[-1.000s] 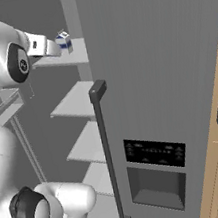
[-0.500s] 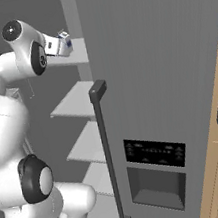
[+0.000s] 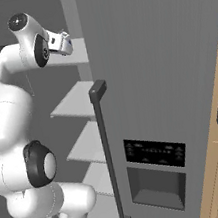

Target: Take a sugar cube from the saucer and place it inside the coffee. Then, grab milk from the fridge and place it next to the coffee on the counter to sweeten the coffee.

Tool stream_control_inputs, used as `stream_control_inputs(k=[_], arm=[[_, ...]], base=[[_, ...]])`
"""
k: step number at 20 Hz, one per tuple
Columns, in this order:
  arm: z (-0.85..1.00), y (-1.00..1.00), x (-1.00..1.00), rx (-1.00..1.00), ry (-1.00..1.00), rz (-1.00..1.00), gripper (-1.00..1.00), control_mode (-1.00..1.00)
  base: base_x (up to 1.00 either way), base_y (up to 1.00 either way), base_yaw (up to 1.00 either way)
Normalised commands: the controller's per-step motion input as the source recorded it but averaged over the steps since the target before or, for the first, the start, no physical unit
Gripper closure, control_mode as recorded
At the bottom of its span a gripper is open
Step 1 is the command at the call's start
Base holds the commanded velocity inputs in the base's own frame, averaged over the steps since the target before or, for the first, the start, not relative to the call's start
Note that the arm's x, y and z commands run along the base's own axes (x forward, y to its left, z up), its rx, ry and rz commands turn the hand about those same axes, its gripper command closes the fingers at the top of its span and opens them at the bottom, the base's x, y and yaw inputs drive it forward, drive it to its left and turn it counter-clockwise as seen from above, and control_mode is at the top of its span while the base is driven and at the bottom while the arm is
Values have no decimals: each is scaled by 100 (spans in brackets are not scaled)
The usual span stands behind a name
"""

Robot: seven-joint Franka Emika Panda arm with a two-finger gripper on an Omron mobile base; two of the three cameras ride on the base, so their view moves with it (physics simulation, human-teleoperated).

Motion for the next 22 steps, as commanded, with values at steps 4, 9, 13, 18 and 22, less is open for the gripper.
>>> stream_control_inputs(k=[4, 9, 13, 18, 22], arm=[[-14, 6, 47, 0, 0, 2, -100, -100], [0, 9, 51, 0, 0, 1, -100, -100], [0, 7, 42, -5, 0, 0, -100, -100], [-2, 12, 39, 0, 0, 0, -100, -100], [-2, 9, 41, -1, 0, 0, -100, -100]], base=[[0, 0, 0], [0, 0, 0], [0, 0, 0], [0, 0, 0], [0, 0, 0]])
